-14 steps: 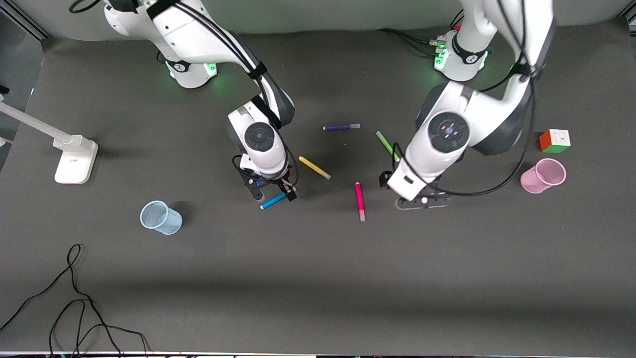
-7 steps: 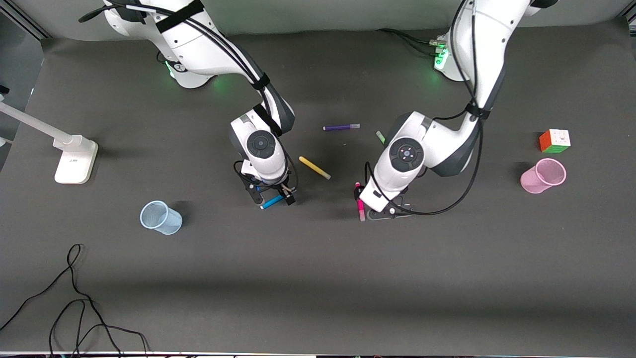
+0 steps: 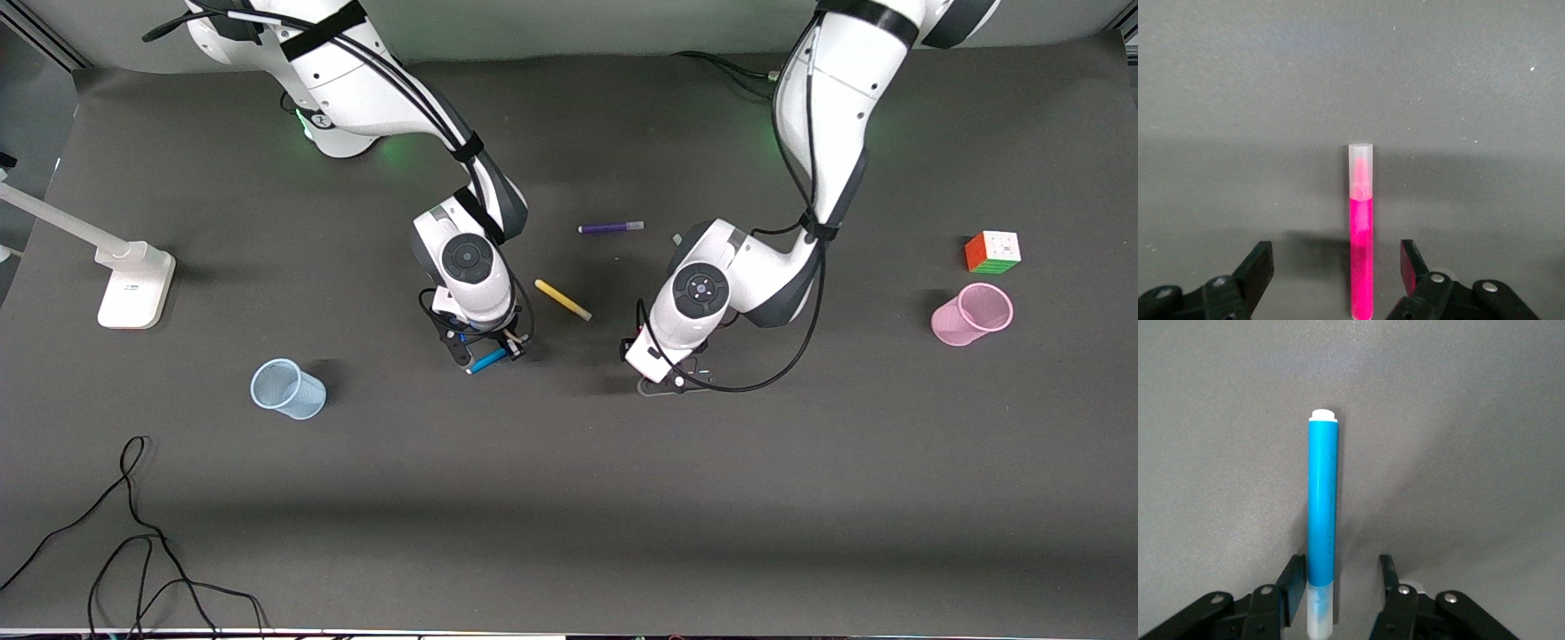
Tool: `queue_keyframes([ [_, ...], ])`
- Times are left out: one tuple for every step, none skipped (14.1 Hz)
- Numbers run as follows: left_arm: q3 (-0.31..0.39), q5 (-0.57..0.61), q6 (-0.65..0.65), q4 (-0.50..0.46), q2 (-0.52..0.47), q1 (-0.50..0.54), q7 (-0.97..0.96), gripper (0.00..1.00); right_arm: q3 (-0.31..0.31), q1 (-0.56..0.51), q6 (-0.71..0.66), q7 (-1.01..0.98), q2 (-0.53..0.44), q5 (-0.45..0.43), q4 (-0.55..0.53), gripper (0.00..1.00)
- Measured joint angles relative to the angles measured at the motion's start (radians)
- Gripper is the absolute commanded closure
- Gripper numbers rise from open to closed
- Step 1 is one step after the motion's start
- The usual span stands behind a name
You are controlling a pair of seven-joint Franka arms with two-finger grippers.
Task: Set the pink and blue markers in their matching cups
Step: 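Grasp the blue marker with the right gripper while the left gripper grasps pink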
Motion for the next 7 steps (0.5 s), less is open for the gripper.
queue_keyframes([
  [0.000, 0.000, 0.011, 0.000, 0.010, -0.002, 0.000, 0.14, 0.000, 0.000, 0.000, 0.000, 0.000, 0.000, 0.000, 0.72],
  [0.000, 0.000, 0.023, 0.000, 0.019, -0.005, 0.000, 0.15, 0.000, 0.000, 0.000, 0.000, 0.000, 0.000, 0.000, 0.77],
  [0.000, 0.000, 0.036, 0.000, 0.027, -0.008, 0.000, 0.19, 0.000, 0.000, 0.000, 0.000, 0.000, 0.000, 0.000, 0.81],
  [0.000, 0.000, 0.048, 0.000, 0.034, -0.011, 0.000, 0.32, 0.000, 0.000, 0.000, 0.000, 0.000, 0.000, 0.002, 0.85],
  [0.000, 0.000, 0.057, 0.000, 0.039, -0.013, 0.000, 0.46, 0.000, 0.000, 0.000, 0.000, 0.000, 0.000, 0.002, 0.87],
  [0.000, 0.000, 0.060, 0.000, 0.043, -0.014, 0.000, 0.73, 0.000, 0.000, 0.000, 0.000, 0.000, 0.000, 0.003, 0.88],
  [0.001, 0.000, 0.060, 0.000, 0.044, -0.015, 0.000, 0.88, 0.000, 0.000, 0.000, -0.002, 0.000, 0.000, 0.004, 0.89],
])
